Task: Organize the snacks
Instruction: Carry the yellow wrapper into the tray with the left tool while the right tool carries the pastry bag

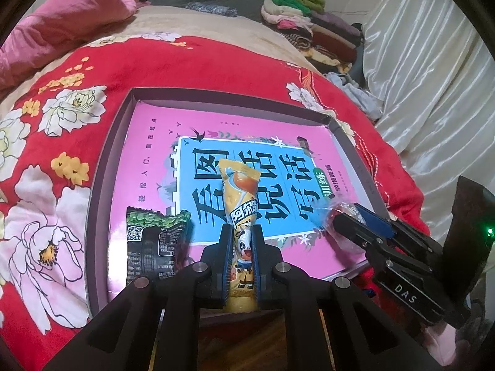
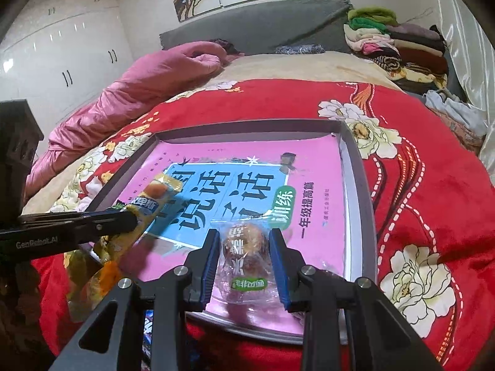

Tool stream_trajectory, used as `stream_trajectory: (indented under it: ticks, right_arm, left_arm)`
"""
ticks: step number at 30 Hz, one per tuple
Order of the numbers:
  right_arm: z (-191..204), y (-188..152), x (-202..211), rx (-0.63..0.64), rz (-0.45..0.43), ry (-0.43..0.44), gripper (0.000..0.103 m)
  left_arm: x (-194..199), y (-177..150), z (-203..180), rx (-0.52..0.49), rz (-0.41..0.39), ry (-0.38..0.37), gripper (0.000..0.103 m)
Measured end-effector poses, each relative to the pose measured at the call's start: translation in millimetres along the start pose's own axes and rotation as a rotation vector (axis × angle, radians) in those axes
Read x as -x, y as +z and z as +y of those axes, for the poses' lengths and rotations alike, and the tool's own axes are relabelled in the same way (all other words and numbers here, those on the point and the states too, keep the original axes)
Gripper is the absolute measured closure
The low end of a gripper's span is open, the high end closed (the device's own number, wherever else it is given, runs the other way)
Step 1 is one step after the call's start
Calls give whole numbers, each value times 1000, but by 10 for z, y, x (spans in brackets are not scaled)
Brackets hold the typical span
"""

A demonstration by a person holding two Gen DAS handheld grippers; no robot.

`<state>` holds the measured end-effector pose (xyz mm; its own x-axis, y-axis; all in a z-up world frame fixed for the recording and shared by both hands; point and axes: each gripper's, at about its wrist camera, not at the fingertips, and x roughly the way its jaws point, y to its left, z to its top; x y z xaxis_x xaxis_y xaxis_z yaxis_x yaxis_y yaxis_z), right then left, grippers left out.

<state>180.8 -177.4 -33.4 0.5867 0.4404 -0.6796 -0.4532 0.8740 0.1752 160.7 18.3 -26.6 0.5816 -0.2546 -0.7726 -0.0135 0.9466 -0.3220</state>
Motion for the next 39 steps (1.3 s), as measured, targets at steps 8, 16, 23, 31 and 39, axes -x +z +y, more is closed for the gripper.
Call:
stream_trajectory:
  ticks: [8,16,23,31,39]
  right_arm:
    - [-15,-1,6,-1,-5,-15,69]
    - [-81,5,24,-35,-10,-29,69]
    - [-93,7,34,-47,-6,-18,69]
    - [-125,11,68,-73,-13,1,66]
    - [-132,29,91,-81,-18,-4,65]
  left_arm:
    - [5,-11,16,3,-1,-4,92]
    - [31,-7,45,2,-9,12,92]
    - [45,6,77,11,-12,11,91]
    - [67,5,86,15,-15,13,91]
    - [118,9,101,18,-22,12,91]
